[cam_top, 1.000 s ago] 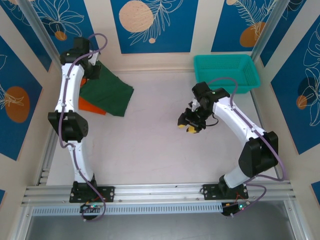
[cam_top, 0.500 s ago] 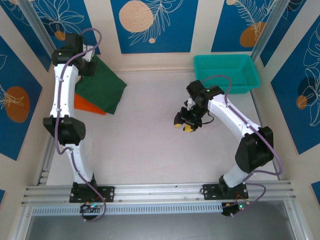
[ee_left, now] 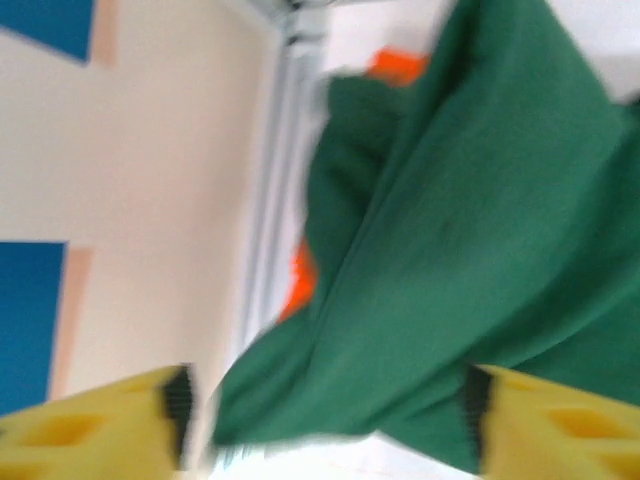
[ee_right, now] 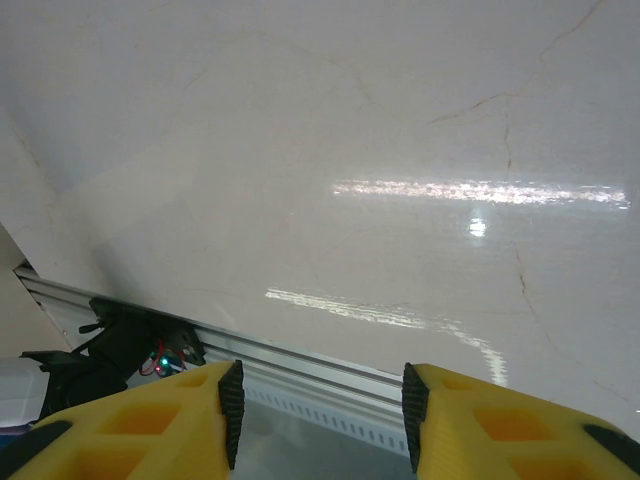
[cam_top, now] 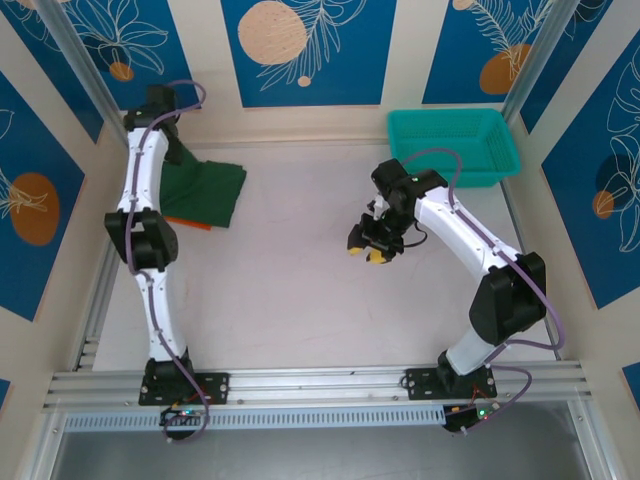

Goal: Fold and stack the t-shirts

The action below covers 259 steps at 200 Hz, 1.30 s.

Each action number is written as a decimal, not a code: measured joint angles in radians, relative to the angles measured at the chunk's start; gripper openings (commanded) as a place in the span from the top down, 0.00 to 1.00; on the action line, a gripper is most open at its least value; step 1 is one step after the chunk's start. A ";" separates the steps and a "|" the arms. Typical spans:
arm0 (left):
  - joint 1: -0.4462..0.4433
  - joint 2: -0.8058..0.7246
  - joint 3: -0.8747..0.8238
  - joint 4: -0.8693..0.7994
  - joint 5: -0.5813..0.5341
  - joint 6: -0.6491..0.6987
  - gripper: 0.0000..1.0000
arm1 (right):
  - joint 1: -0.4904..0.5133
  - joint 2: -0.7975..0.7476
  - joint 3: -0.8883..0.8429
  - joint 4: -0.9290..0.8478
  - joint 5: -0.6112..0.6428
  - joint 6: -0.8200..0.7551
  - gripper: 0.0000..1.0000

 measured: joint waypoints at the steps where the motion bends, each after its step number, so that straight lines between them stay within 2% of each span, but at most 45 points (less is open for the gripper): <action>1: 0.001 0.006 0.000 0.000 -0.014 -0.008 0.10 | 0.000 0.000 0.000 0.000 0.000 0.000 0.51; 20: 0.020 0.044 0.002 -0.014 -0.140 -0.054 0.06 | 0.000 0.000 0.012 -0.002 0.000 0.000 0.51; 27: 0.027 0.042 0.006 -0.019 -0.172 -0.067 0.02 | 0.000 0.000 0.013 -0.001 0.000 0.000 0.51; 50: 0.040 -0.014 0.035 -0.004 -0.204 -0.109 0.00 | 0.000 0.000 0.013 0.000 0.000 0.000 0.50; 63: 0.041 -0.080 0.038 -0.002 -0.177 -0.136 0.00 | 0.000 0.000 0.013 0.003 0.000 0.000 0.50; 81: 0.041 -0.190 0.048 -0.003 -0.086 -0.194 0.00 | -0.003 -0.001 0.019 0.016 0.016 0.000 0.48; 87: 0.041 -0.229 0.045 -0.005 -0.046 -0.217 0.00 | -0.005 -0.004 0.023 0.023 0.026 0.001 0.39; 99: 0.041 -0.317 0.010 0.004 0.051 -0.269 0.00 | -0.005 -0.016 0.033 0.039 0.057 0.005 0.34; 112: 0.039 -0.451 -0.127 0.053 0.164 -0.328 0.00 | -0.007 -0.041 0.042 0.065 0.106 0.006 0.31; 125: 0.031 -0.608 -0.342 0.137 0.269 -0.391 0.00 | -0.010 -0.083 0.046 0.093 0.166 0.008 0.29; 151: -0.021 -0.877 -0.804 0.346 0.365 -0.486 0.00 | -0.013 -0.214 0.020 0.176 0.332 0.011 0.27; 156: -0.031 -0.915 -0.877 0.380 0.376 -0.500 0.00 | -0.013 -0.248 0.001 0.199 0.367 0.011 0.22; 166: -0.050 -0.988 -1.029 0.441 0.396 -0.525 0.00 | -0.014 -0.320 -0.055 0.253 0.436 0.013 0.00; 174: -0.060 -1.041 -1.141 0.486 0.409 -0.539 0.00 | -0.014 -0.380 -0.113 0.296 0.489 0.008 0.00; 194: -0.062 -1.168 -1.388 0.586 0.402 -0.541 0.00 | -0.016 -0.507 -0.273 0.406 0.620 -0.026 0.01; 213: -0.062 -1.316 -1.585 0.653 0.344 -0.487 0.00 | -0.023 -0.582 -0.416 0.498 0.716 -0.074 0.01; 235: -0.062 -1.441 -1.716 0.699 0.254 -0.400 0.00 | -0.048 -0.618 -0.552 0.590 0.786 -0.146 0.01; 259: -0.061 -1.470 -1.796 0.717 0.195 -0.354 0.00 | -0.111 -0.615 -0.655 0.644 0.809 -0.204 0.01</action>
